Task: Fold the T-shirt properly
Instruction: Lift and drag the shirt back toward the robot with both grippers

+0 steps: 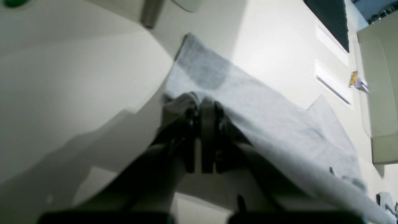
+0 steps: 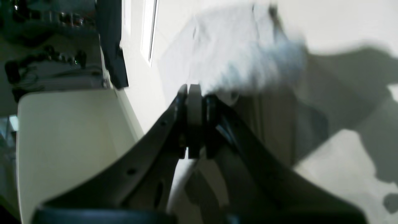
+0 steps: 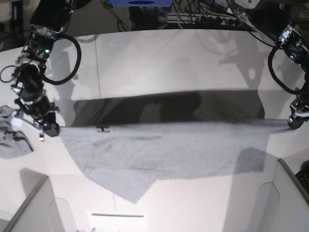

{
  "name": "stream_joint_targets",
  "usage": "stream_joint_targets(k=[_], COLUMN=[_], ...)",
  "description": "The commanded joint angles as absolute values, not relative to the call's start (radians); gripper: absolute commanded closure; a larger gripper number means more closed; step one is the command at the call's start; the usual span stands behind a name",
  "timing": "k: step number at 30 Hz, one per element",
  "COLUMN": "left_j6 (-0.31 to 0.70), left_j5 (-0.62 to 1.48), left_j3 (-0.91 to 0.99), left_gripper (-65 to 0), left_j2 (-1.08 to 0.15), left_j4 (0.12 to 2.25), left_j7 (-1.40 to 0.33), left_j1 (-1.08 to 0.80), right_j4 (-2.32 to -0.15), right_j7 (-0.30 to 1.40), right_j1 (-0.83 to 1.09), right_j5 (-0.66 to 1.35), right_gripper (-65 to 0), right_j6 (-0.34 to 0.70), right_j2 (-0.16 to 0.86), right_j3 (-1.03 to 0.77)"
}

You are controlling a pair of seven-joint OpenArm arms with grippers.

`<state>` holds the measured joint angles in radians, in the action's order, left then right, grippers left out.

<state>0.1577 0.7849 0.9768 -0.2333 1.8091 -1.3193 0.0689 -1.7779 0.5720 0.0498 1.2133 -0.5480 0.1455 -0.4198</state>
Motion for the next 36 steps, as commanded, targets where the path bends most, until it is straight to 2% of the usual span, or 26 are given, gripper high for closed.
stream_joint_targets(k=[1,7,15,36], left_j6=[0.160,0.159,0.159,0.163], left_j5=[0.785,0.897,0.903,0.901], left_j3=[0.990,0.995,0.997,0.986], left_gripper=[0.0,0.0,0.0,0.0], left_j2=[-0.251,-0.251,-0.251,-0.248], left_j4=[1.831,1.827,1.824,1.821], left_j7=[-1.299,-1.326,-1.325,-1.325], left_j1=[0.065,-0.105,-0.292,-0.536], right_j4=[-1.805,-1.868,-1.860,-1.860], right_j7=[0.539,0.539,0.533,0.536], right_j1=[0.061,0.186,0.360,0.561], right_j5=[1.211,1.211,1.210,1.205], right_gripper=[0.0,0.0,0.0,0.0], right_j6=[-0.535,-0.535,-0.533,-0.532], right_j2=[0.160,0.160,0.160,0.163], right_j3=[-0.435,-0.437,-0.435,-0.435])
